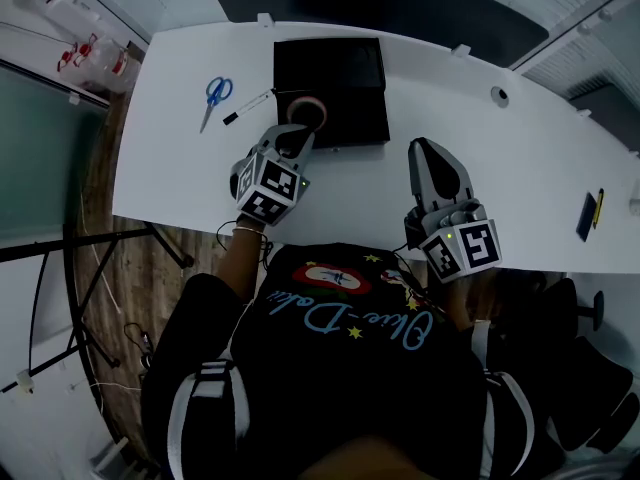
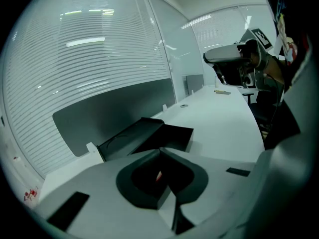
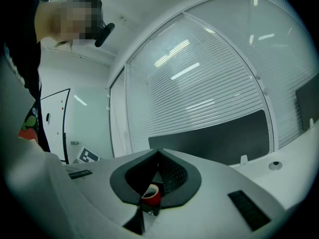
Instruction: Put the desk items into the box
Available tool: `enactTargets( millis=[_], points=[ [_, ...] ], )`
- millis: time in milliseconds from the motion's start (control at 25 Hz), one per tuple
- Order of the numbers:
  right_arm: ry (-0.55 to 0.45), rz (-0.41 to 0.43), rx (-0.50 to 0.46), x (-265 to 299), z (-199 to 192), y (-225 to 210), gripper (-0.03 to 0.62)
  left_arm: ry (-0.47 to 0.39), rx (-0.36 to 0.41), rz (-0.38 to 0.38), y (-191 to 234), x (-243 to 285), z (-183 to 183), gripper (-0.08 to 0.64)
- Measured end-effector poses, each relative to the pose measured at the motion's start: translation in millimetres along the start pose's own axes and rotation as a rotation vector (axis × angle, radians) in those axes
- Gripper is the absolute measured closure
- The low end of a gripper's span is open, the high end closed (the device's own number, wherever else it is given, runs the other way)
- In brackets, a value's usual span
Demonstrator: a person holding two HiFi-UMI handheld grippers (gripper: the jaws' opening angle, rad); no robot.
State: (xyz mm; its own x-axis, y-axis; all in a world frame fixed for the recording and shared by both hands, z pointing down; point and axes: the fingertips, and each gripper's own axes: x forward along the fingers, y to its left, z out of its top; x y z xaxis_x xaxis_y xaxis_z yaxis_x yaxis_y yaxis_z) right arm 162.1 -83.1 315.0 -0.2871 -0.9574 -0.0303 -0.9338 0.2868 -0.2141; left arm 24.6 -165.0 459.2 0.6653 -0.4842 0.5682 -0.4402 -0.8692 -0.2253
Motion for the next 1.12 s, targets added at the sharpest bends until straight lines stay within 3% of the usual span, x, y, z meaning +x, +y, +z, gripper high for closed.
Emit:
enactTargets(
  millis=[400,1120],
  points=[
    [0.006,0.071,0.015,4.4,-5.6,8.5,0.589,-0.038,-0.054,0.068,4.2,-25.1,5.7,0.543],
    [0.026,0.183,0.067,3.8,-17.8,22.1,0.589,-0.010,-0.095,0.207,0.2,-66.6,-3.1,0.541]
  ],
)
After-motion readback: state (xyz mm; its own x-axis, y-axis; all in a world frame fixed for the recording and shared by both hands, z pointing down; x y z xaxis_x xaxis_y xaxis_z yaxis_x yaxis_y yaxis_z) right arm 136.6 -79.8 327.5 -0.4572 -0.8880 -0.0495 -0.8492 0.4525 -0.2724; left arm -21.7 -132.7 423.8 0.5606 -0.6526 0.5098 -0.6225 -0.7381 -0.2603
